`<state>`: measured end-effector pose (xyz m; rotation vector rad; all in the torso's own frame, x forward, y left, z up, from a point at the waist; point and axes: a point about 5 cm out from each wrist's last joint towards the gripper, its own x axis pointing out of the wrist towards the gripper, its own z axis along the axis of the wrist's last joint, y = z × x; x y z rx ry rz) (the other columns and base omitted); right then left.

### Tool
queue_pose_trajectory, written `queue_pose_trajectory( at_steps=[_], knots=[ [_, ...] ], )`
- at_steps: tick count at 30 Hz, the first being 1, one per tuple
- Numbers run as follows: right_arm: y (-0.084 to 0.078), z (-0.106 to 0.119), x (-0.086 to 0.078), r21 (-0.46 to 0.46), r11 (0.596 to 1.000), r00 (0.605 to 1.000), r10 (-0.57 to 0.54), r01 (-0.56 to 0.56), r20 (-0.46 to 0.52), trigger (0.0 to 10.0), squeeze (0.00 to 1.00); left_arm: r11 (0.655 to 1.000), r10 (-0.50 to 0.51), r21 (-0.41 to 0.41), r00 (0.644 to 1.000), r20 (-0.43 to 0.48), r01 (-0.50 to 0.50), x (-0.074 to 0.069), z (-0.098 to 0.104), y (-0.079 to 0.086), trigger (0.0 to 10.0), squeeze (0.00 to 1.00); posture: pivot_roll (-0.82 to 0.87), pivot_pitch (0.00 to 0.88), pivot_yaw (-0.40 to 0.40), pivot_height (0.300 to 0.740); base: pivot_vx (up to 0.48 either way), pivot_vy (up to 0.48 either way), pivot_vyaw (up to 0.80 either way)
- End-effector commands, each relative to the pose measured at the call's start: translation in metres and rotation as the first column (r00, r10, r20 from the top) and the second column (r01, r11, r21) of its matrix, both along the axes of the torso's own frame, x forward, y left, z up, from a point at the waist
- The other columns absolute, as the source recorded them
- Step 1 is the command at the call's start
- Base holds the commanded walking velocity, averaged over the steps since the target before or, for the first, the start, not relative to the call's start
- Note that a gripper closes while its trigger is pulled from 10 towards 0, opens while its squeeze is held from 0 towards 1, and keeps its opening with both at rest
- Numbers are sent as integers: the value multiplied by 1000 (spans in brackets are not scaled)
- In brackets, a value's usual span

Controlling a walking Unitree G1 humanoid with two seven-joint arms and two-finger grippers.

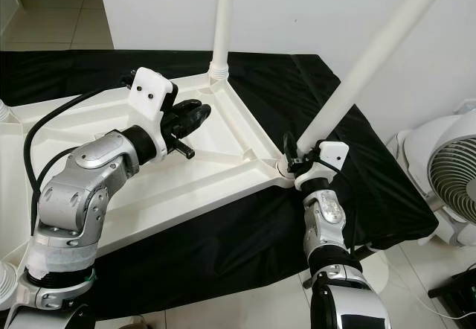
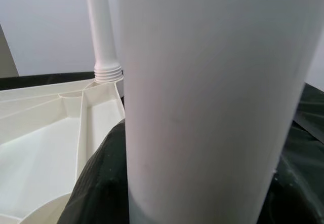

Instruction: Building children table

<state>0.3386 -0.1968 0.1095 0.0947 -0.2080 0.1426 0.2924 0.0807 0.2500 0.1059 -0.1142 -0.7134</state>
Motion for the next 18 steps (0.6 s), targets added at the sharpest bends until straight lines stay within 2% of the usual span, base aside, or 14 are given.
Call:
queue_pose_trajectory(
  at_steps=[1, 3, 6, 7, 11, 18],
  knots=[
    [-12, -95, -44, 13, 997, 862, -55, 71, -504, 10000, 0, 998, 55, -13, 998, 7, -55, 2, 3, 0, 10000, 0, 132, 102, -21, 740, 0, 0, 0],
    [-11, -87, -35, -39, 999, 858, -35, 18, -512, 10000, 0, 999, 50, -15, 999, 6, -50, 2, 2, -2, 10000, 0, 126, 101, -25, 740, 0, 0, 0],
    [-11, -83, -32, -66, 998, 864, -32, -1, -502, 10000, 0, 999, 48, -16, 999, 6, -48, 2, 2, -2, 10000, 0, 124, 100, -26, 740, 0, 0, 0],
    [-9, -80, -30, -103, 994, 875, -28, -25, -483, 10000, 0, 999, 47, -16, 999, 6, -47, 2, 2, -3, 10000, 0, 124, 99, -28, 740, 0, 0, 0],
    [4, -82, -36, -144, 985, 902, 26, -98, -431, 10000, 0, 998, 52, -24, 999, 6, -52, 1, 2, -4, 10000, 0, 125, 98, -41, 740, 0, 0, 0],
    [9, -89, -43, -149, 983, 899, 28, -103, -437, 10000, 0, 998, 54, -27, 999, 4, -54, 1, 1, -4, 10000, 0, 118, 105, -38, 740, 0, 0, 0]
  ],
)
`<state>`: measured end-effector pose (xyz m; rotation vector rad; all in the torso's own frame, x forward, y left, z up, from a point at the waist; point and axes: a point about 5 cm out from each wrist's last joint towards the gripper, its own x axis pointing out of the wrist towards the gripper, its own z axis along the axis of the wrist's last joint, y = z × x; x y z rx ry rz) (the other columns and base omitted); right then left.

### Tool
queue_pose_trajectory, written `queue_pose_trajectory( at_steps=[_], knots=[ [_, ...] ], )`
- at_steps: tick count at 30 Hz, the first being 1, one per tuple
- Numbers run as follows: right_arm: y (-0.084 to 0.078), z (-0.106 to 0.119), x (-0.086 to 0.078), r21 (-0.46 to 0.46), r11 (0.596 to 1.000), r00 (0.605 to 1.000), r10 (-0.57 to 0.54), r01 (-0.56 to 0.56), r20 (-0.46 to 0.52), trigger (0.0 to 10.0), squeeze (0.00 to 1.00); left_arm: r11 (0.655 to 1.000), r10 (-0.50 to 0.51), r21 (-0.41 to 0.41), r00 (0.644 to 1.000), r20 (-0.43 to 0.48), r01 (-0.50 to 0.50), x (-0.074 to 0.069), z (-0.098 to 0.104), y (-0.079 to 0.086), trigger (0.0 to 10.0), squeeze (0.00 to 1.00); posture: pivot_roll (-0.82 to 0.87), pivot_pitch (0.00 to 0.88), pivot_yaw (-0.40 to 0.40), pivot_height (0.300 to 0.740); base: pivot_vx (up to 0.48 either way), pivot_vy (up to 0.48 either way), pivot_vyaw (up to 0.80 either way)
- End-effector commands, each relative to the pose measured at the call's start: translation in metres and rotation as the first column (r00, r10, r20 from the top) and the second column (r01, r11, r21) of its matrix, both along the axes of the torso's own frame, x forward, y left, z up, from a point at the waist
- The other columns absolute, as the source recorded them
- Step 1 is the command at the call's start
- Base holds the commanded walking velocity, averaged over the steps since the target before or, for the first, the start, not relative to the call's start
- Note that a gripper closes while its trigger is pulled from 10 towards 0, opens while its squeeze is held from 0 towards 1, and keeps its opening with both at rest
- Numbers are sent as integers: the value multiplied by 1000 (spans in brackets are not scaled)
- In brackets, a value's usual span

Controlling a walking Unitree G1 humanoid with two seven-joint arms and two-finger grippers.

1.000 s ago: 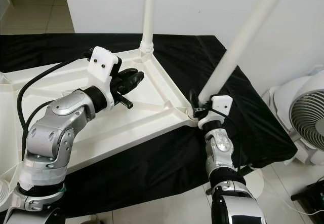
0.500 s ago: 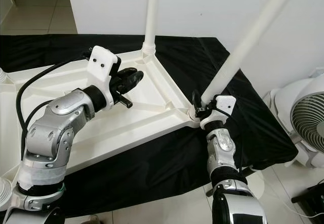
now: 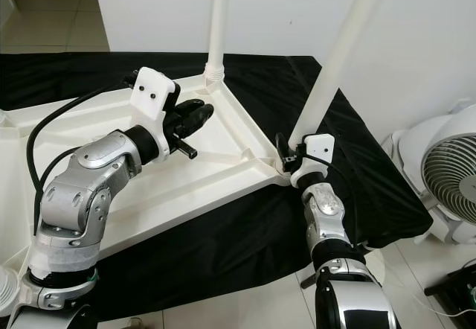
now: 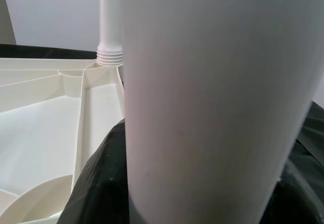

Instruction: Building children table

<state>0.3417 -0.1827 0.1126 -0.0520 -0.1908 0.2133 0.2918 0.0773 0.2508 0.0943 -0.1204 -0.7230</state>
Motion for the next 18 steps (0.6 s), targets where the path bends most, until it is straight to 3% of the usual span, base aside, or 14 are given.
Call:
queue_pose_trajectory(
  at_steps=[1, 6, 14, 16, 18],
  knots=[
    [-4, -93, -48, -51, 999, 906, -31, 11, -422, 10000, 0, 998, 63, -15, 998, 1, -63, 2, 0, 0, 10000, 0, 118, 105, -38, 740, 0, 0, 0],
    [-6, -79, -39, -4, 999, 933, -40, 41, -357, 10000, 0, 999, 54, -9, 999, 0, -54, 2, 0, -1, 10000, 0, 112, 108, -35, 740, 0, 0, 0],
    [-14, -70, -31, -28, 994, 934, -107, 103, -340, 10000, 0, 999, 49, -2, 999, 0, -49, 3, -1, -1, 10000, 0, 109, 104, -39, 740, 0, 0, 0],
    [-16, -63, -23, 14, 983, 918, -166, 183, -359, 10000, 0, 999, 39, 5, 999, 0, -39, 2, -3, -2, 10000, 0, 100, 101, -47, 740, 0, 0, 0],
    [-14, -60, -20, 48, 981, 920, -160, 190, -358, 10000, 0, 999, 36, 7, 999, 1, -36, 2, -3, -3, 10000, 0, 98, 101, -49, 740, 0, 0, 0]
  ],
)
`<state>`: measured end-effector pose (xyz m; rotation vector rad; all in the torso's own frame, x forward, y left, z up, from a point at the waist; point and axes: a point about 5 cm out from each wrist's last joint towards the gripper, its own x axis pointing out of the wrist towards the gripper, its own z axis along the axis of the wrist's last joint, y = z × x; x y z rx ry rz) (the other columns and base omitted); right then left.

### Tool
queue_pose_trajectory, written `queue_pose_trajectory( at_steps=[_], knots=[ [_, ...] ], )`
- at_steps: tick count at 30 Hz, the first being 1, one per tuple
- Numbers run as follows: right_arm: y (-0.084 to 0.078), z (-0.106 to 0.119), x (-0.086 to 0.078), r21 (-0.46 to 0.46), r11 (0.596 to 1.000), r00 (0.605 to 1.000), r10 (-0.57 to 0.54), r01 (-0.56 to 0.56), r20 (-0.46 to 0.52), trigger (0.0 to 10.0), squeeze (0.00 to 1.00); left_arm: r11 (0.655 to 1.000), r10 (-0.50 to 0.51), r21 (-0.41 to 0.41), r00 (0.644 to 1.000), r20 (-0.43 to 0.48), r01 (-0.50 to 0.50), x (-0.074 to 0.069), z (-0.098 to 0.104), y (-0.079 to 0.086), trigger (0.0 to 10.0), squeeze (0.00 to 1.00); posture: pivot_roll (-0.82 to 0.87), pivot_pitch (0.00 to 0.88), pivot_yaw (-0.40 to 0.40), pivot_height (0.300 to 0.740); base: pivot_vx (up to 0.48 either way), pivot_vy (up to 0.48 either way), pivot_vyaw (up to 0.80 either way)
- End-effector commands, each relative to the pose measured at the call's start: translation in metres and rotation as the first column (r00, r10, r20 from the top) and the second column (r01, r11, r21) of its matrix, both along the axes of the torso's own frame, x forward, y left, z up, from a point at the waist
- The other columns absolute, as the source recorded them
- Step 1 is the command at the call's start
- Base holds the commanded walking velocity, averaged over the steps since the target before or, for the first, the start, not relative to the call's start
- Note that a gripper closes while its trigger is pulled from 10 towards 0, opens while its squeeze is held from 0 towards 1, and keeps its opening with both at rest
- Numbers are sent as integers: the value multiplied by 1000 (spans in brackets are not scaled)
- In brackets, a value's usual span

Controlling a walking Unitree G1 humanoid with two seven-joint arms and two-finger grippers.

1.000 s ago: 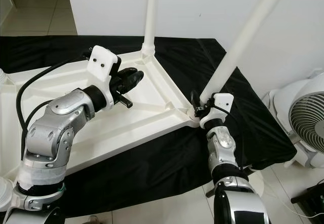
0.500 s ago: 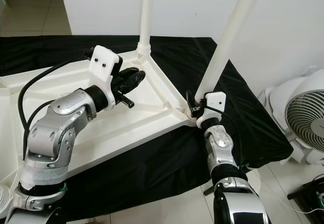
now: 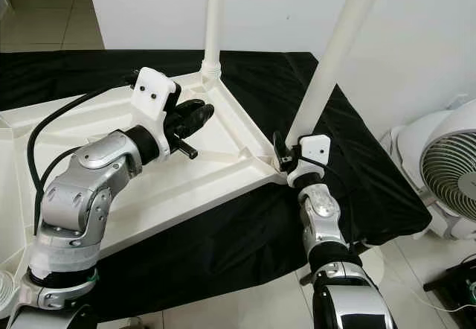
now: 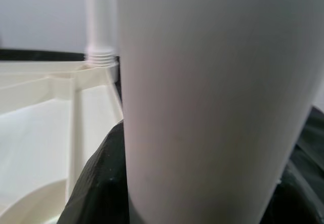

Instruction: Building children table

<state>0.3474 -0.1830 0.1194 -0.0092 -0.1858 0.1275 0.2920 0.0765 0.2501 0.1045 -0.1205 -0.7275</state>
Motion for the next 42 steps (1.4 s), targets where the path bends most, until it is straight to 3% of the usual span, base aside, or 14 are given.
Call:
queue_pose_trajectory(
  at_steps=[1, 11, 17, 20, 23, 32, 39, 42],
  knots=[
    [-12, -66, -25, 55, 994, 937, -66, 90, -344, 10000, 0, 999, 38, -1, 999, -3, -38, 2, -3, -2, 10000, 0, 99, 97, -49, 740, 0, 0, 0],
    [-10, -57, -16, 119, 986, 937, -73, 120, -342, 10000, 0, 1000, 29, -4, 1000, 1, -29, 3, -2, -4, 10000, 0, 97, 81, -41, 740, 0, 0, 0],
    [-7, -55, -18, 49, 993, 942, -88, 109, -324, 10000, 0, 1000, 25, -2, 1000, 2, -25, 3, -2, -5, 10000, 0, 99, 78, -44, 740, 0, 0, 0],
    [-9, -50, -22, 38, 962, 935, -252, 270, -250, 10000, 0, 1000, 27, -2, 1000, 4, -27, 3, -3, -5, 10000, 0, 95, 72, -49, 740, 0, 0, 0],
    [2, -52, -27, 62, 947, 929, -294, 315, -227, 10000, 0, 1000, 28, -7, 1000, 6, -28, 3, -2, -5, 10000, 0, 101, 68, -55, 740, 0, 0, 0],
    [14, -48, -26, 83, 947, 934, -287, 310, -212, 10000, 0, 999, 31, -11, 1000, 7, -31, 2, -3, -6, 10000, 0, 105, 62, -57, 740, 0, 0, 0],
    [14, -33, -19, 67, 955, 947, -276, 290, -164, 10000, 0, 999, 31, -11, 999, 7, -31, 2, -3, -6, 10000, 0, 105, 59, -62, 740, 0, 0, 0],
    [16, -13, -14, 79, 957, 958, -271, 278, -88, 10000, 0, 999, 31, -12, 999, 8, -31, 2, -3, -6, 10000, 0, 102, 62, -63, 740, 0, 0, 0]
  ],
)
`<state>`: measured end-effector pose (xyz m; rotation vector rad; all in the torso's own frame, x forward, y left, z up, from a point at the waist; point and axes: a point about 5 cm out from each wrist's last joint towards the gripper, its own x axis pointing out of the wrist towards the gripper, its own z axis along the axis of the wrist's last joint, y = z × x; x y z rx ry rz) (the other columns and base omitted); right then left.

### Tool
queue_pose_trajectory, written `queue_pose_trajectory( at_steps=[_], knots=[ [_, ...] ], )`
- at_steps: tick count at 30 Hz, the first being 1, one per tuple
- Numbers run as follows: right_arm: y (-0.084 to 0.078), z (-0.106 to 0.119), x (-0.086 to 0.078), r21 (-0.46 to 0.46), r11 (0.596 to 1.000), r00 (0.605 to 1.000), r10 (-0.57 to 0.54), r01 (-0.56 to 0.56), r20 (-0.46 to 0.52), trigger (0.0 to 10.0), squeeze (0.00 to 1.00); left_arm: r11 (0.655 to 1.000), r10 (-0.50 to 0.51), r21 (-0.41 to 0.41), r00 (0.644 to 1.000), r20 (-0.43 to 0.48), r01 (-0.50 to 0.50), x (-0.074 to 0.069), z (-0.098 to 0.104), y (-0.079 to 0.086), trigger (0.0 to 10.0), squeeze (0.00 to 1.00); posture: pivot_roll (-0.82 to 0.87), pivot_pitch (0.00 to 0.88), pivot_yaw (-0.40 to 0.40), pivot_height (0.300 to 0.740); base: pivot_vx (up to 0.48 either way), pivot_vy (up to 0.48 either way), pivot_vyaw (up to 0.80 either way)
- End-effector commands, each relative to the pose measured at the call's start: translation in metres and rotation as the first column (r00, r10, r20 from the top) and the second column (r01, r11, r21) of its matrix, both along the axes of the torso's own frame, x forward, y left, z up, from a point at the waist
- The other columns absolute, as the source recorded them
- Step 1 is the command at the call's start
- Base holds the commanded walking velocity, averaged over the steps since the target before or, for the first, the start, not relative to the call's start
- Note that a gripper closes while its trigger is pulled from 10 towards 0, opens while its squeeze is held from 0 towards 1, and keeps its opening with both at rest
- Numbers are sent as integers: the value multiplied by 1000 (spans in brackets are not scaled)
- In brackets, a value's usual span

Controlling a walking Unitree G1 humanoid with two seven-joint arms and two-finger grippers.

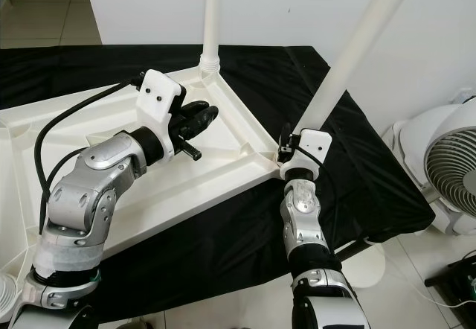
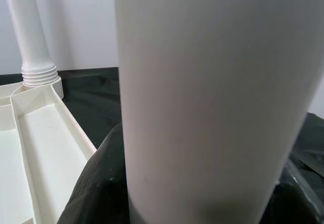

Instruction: Building children table

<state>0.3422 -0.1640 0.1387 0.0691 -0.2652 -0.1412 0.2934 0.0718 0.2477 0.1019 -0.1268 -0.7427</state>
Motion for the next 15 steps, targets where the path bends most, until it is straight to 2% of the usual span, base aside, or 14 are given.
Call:
queue_pose_trajectory(
  at_steps=[1, 2, 3, 5, 11, 15],
  knots=[
    [-2, -21, -6, -2, 1000, 994, -9, 9, -110, 10000, 0, 999, 47, -9, 999, 3, -47, 1, 0, -2, 10000, 0, 101, 64, -63, 740, 0, 0, 0],
    [-2, -7, -4, -12, 1000, 998, -3, 2, -60, 10000, 0, 999, 45, -10, 999, 1, -45, 0, -1, -2, 10000, 0, 99, 65, -63, 740, 0, 0, 0],
    [-2, -7, -4, -12, 1000, 998, -3, 2, -60, 10000, 0, 999, 45, -10, 999, 1, -45, 0, -1, -2, 10000, 0, 99, 65, -63, 740, 0, 0, 0],
    [-1, 11, -1, -16, 1000, 1000, 2, -2, -4, 10000, 0, 999, 44, -10, 999, -1, -44, 0, -2, -4, 10000, 0, 98, 66, -66, 740, 0, 0, 0],
    [2, 30, 0, -9, 1000, 999, 22, -21, 45, 10000, 0, 999, 41, 4, 999, -1, -41, 1, -4, -4, 10000, 0, 100, 70, -73, 740, 0, 0, 0],
    [2, 33, 0, -7, 1000, 998, 26, -25, 52, 10000, 0, 999, 41, 6, 999, -1, -41, 2, -5, -3, 10000, 0, 100, 70, -73, 740, 0, 0, 0]
  ],
)
